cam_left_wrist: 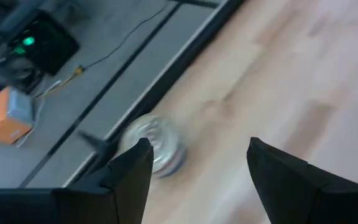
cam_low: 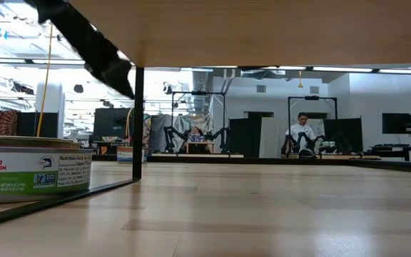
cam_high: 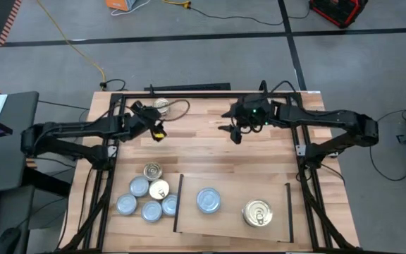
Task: Stack canned seafood by type on shelf
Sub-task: Stack the blue-pink tuna can on the top of the blue-pink tuna cans on the shelf
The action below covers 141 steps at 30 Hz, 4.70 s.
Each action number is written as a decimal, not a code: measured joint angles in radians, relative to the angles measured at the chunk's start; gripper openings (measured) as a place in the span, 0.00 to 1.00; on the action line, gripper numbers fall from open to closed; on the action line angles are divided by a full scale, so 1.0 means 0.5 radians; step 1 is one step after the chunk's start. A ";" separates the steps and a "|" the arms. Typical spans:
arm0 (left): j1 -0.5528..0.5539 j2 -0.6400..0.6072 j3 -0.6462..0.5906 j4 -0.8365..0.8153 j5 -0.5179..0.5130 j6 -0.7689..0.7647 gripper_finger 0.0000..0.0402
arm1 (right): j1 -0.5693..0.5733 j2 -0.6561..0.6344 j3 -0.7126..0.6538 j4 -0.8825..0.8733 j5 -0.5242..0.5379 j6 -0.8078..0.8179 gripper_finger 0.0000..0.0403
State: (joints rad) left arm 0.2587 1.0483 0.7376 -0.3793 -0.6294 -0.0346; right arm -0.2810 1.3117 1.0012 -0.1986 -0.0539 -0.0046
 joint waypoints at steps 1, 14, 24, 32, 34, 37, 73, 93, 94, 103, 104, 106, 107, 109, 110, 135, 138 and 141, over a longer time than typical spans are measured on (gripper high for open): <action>0.049 -0.008 -0.040 0.052 0.031 0.031 0.61 | 0.003 0.000 -0.038 0.092 -0.008 -0.008 0.69; 0.637 0.512 -0.134 0.478 0.360 0.566 0.56 | 0.052 0.004 -0.217 0.482 -0.004 -0.160 0.69; 0.690 0.931 -0.132 0.764 0.290 1.184 0.49 | 0.046 0.004 -0.217 0.680 -0.007 -0.250 0.69; 0.761 1.125 -0.051 0.802 0.282 1.276 0.43 | 0.032 0.004 -0.216 0.804 -0.049 -0.313 0.69; 0.752 1.142 -0.042 0.803 0.300 1.334 0.39 | 0.034 0.004 -0.216 0.803 -0.056 -0.322 0.69; 0.720 1.142 -0.040 0.796 0.290 1.335 0.31 | 0.034 0.004 -0.216 0.792 -0.058 -0.322 0.69; 0.331 0.380 0.167 0.100 0.723 0.348 0.09 | 0.106 0.004 -0.214 0.644 -0.123 -0.189 0.69; 0.768 1.164 0.847 0.062 1.756 1.067 0.72 | 0.103 -0.005 -0.214 0.317 -0.260 -0.196 0.69; 0.788 1.218 0.897 0.022 1.779 1.087 0.72 | 0.103 -0.007 -0.214 0.316 -0.260 -0.196 0.69; 0.842 1.437 1.074 -0.128 1.947 1.184 0.72 | 0.117 -0.008 -0.214 0.240 -0.259 -0.202 0.69; 0.840 1.438 1.074 -0.154 1.947 1.184 0.72 | 0.119 -0.008 -0.214 0.237 -0.259 -0.201 0.69; 0.834 1.440 1.073 -0.209 1.950 1.180 0.72 | 0.127 -0.008 -0.214 0.240 -0.259 -0.199 0.69; 0.830 1.439 1.073 -0.223 1.949 1.179 0.71 | 0.132 -0.008 -0.214 0.242 -0.259 -0.200 0.69; 0.825 1.430 1.073 -0.286 1.931 1.179 0.71 | 0.145 -0.008 -0.214 0.259 -0.259 -0.200 0.69; 0.816 1.428 1.073 -0.303 1.907 1.180 0.70 | 0.149 -0.008 -0.213 0.263 -0.259 -0.201 0.69; 0.593 1.264 1.131 -0.149 1.516 1.179 0.67 | 0.185 -0.008 -0.150 0.262 -0.258 -0.148 0.69; 0.525 1.338 1.224 -0.156 1.440 1.177 0.67 | 0.200 -0.007 -0.150 0.262 -0.258 -0.142 0.69; 0.498 1.432 1.351 -0.199 1.397 1.176 0.67 | 0.217 -0.008 -0.150 0.263 -0.258 -0.142 0.69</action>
State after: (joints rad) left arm 0.5076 1.7645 1.4129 -0.4786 0.0689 0.5533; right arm -0.1726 1.3079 0.9264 -0.0671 -0.1827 -0.0757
